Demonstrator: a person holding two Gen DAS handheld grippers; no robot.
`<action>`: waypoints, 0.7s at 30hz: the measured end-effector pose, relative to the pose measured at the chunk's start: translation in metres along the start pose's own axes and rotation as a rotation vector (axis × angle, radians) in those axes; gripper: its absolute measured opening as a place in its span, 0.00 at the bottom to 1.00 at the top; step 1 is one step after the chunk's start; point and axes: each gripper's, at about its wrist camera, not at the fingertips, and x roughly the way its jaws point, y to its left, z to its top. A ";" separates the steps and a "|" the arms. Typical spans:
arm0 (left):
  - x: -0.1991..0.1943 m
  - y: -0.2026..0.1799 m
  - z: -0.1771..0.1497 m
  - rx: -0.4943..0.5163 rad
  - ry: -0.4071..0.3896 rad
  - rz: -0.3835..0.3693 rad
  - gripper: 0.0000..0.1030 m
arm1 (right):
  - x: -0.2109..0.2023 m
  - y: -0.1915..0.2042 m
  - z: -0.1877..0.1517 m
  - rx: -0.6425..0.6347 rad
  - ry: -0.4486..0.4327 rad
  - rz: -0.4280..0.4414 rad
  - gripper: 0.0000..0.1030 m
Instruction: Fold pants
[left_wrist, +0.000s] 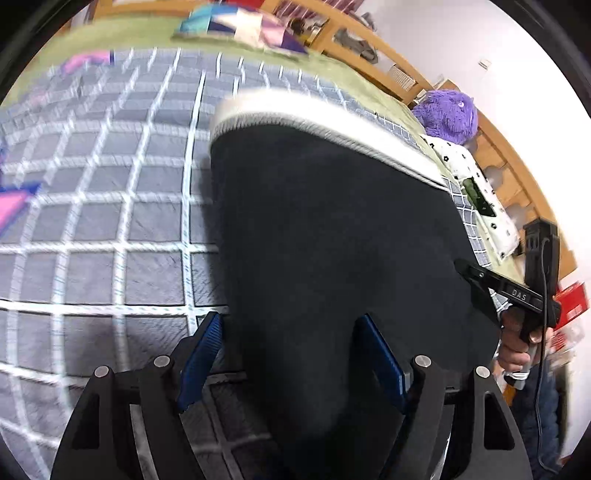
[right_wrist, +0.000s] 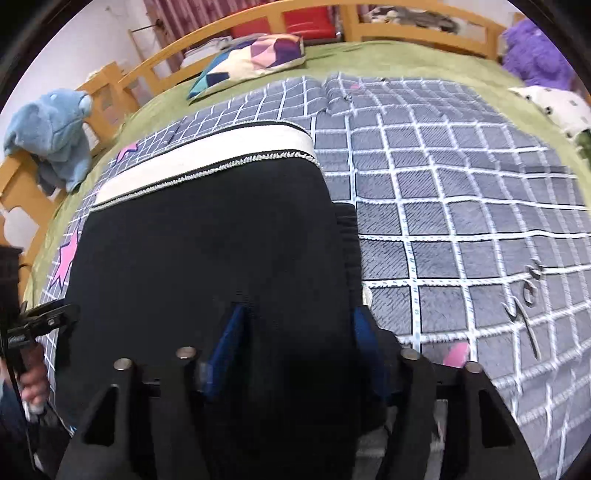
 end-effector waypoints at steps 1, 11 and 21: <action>0.002 0.004 0.000 -0.007 -0.008 -0.029 0.72 | 0.002 -0.010 0.000 0.030 0.018 0.049 0.64; 0.008 0.013 0.012 -0.063 0.013 -0.156 0.30 | 0.013 -0.028 -0.021 0.171 -0.025 0.183 0.62; -0.096 0.031 0.049 -0.004 -0.081 -0.299 0.18 | -0.055 0.044 -0.014 0.140 -0.125 0.167 0.23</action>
